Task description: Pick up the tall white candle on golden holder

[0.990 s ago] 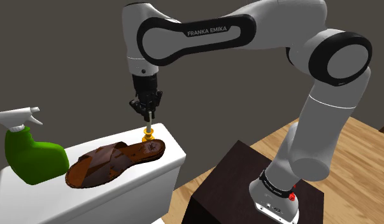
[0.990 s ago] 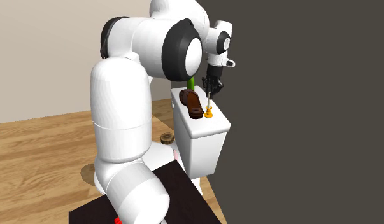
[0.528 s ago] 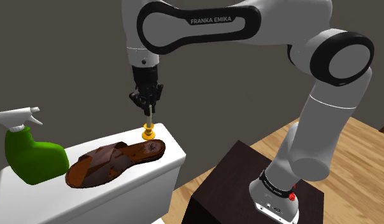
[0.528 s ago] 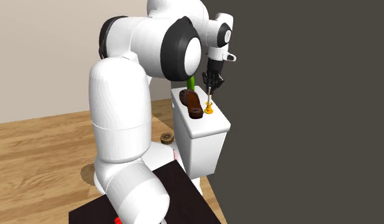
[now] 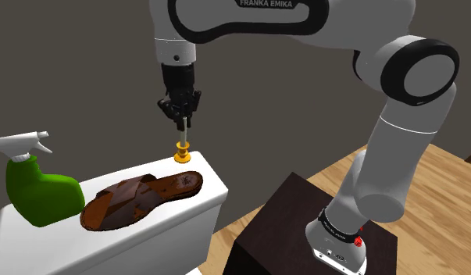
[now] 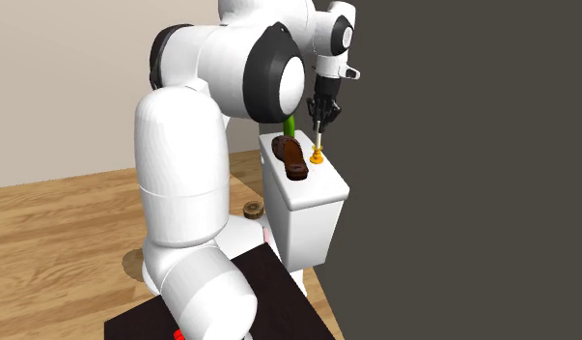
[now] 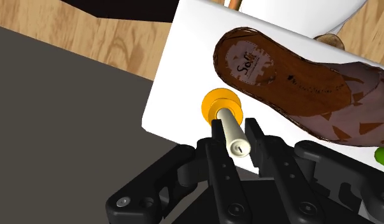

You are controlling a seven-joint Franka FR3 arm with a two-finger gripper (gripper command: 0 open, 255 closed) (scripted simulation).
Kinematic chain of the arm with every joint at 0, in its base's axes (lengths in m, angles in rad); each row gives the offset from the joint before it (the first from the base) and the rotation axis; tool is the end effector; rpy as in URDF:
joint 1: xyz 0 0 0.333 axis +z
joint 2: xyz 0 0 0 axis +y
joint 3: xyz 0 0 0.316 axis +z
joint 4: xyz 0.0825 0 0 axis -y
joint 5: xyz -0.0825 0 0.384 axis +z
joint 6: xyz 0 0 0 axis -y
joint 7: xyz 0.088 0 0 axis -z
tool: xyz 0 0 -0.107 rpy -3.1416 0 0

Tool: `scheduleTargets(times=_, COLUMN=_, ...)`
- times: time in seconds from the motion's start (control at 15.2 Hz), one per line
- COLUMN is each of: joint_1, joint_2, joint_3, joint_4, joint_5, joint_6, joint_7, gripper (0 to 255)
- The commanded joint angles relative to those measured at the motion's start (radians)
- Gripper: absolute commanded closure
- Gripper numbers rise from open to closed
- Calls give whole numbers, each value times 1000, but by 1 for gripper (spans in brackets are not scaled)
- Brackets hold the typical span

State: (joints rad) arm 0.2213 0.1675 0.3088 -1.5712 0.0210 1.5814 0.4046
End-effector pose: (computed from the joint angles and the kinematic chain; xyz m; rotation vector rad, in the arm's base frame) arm 0.5186 0.2919 0.5330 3.1217 0.1929 -0.2598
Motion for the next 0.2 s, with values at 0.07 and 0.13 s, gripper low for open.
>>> scheduleTargets(times=0.07, joint_1=1, joint_2=2, joint_3=1, joint_4=36, joint_5=-1, joint_6=-34, joint_7=2, gripper=255)
scheduleTargets(times=0.13, joint_1=1, joint_2=3, joint_3=1, joint_4=36, joint_5=-1, joint_6=-34, joint_7=2, gripper=255)
